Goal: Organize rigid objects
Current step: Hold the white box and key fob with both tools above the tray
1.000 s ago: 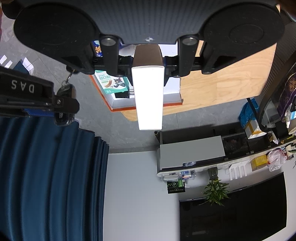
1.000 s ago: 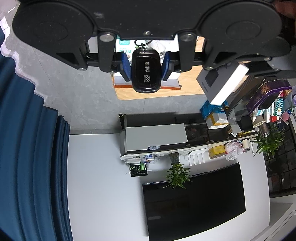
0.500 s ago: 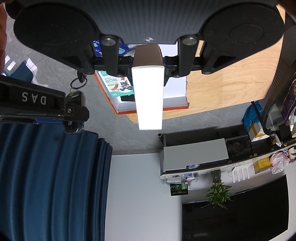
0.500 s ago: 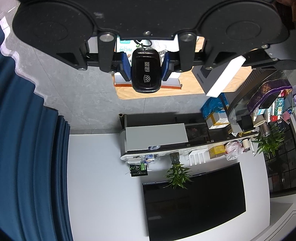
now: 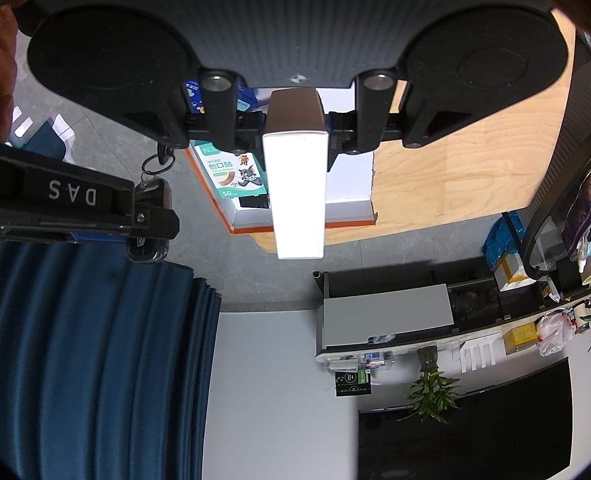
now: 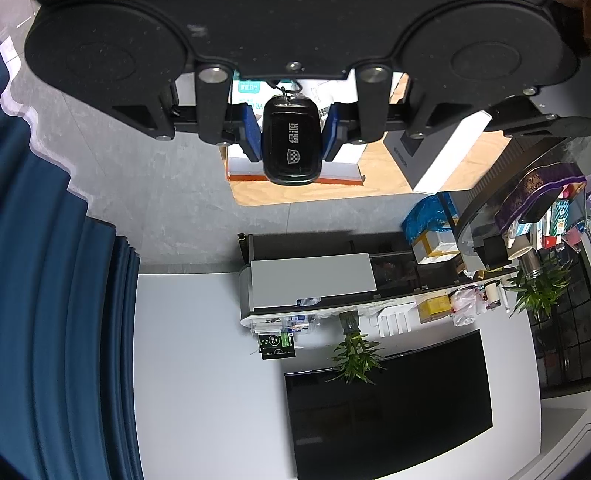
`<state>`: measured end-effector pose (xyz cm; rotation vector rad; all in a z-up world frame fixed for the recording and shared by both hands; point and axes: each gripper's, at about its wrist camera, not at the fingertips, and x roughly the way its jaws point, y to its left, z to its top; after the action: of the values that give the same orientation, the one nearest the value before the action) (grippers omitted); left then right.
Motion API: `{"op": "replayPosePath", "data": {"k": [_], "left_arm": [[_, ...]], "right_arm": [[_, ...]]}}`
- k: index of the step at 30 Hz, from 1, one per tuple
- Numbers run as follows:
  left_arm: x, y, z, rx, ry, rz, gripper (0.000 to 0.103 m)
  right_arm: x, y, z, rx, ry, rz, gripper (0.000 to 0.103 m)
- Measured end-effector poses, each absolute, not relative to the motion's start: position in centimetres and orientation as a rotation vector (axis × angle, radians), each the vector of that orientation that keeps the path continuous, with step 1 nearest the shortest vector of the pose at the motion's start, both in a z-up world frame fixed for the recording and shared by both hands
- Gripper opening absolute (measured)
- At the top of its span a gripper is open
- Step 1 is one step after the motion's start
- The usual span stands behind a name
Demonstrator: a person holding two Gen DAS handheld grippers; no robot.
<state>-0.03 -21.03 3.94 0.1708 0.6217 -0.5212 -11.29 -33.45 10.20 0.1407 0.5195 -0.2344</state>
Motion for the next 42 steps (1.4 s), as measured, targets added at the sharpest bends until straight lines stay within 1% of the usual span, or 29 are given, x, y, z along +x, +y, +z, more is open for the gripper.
{"op": "replayPosePath", "data": {"k": [42], "left_arm": [[1.1,-21.1,2.4,0.157,0.675,-0.510,0.028]], "right_arm": [[-9.1,-34.7,8.3,0.149,0.594,-0.229,0.044]]}}
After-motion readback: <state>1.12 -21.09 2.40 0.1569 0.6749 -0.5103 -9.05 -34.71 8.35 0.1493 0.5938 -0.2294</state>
